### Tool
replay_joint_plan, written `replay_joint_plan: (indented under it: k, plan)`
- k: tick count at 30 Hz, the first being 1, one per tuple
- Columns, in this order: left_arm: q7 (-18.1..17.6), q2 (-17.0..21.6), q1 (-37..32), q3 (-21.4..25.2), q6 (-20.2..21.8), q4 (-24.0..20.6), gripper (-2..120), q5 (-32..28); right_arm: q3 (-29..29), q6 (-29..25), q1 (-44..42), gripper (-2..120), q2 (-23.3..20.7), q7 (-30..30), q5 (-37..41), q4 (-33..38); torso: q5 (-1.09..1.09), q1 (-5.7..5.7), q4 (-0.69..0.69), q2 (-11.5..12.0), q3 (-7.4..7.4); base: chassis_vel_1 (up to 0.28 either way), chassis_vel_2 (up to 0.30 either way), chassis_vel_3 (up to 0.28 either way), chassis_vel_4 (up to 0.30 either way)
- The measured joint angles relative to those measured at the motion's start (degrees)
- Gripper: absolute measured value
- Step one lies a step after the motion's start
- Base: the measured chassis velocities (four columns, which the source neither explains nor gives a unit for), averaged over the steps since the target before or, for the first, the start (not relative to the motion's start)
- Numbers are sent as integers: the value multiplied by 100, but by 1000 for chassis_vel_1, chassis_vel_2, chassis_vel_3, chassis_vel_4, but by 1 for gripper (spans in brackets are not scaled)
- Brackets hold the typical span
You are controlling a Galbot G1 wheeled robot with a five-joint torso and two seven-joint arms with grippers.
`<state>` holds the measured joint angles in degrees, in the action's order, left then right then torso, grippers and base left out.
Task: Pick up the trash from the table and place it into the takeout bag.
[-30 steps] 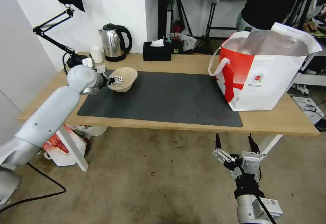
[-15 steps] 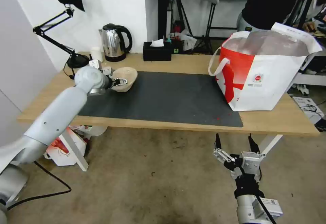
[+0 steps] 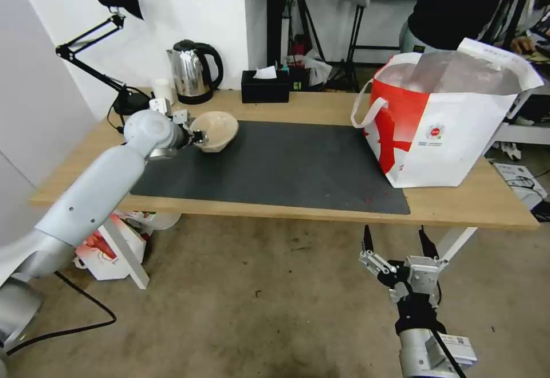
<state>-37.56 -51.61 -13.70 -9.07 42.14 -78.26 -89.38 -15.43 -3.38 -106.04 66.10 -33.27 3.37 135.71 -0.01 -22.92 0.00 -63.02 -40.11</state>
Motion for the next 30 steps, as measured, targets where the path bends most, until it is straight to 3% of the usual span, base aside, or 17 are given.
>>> replay_joint_plan:
  k: [7, 23, 27, 30]
  plan:
    - [19, 125, -107, 145, -1, -184, 1, -9, 0, 0, 0, 100, 0, 0, 0, 0, 1, 0, 0, 0, 0, 0, 0, 0, 0]
    - [348, 167, -264, 448, 1, -391, 1, 28, 0, 0, 0, 100, 0, 0, 0, 0, 1, 0, 0, 0, 0, 0, 0, 0, 0]
    - [617, 136, -166, 516, 1, -514, 1, 15, 0, 0, 0, 100, 0, 0, 0, 0, 0, 0, 1, 0, 0, 0, 0, 0, 0]
    - [1063, 107, 149, 428, -53, -520, 1, -4, 0, 0, 0, 100, 0, 0, 0, 0, 1, 0, -1, 0, 0, 0, 0, 0, 0]
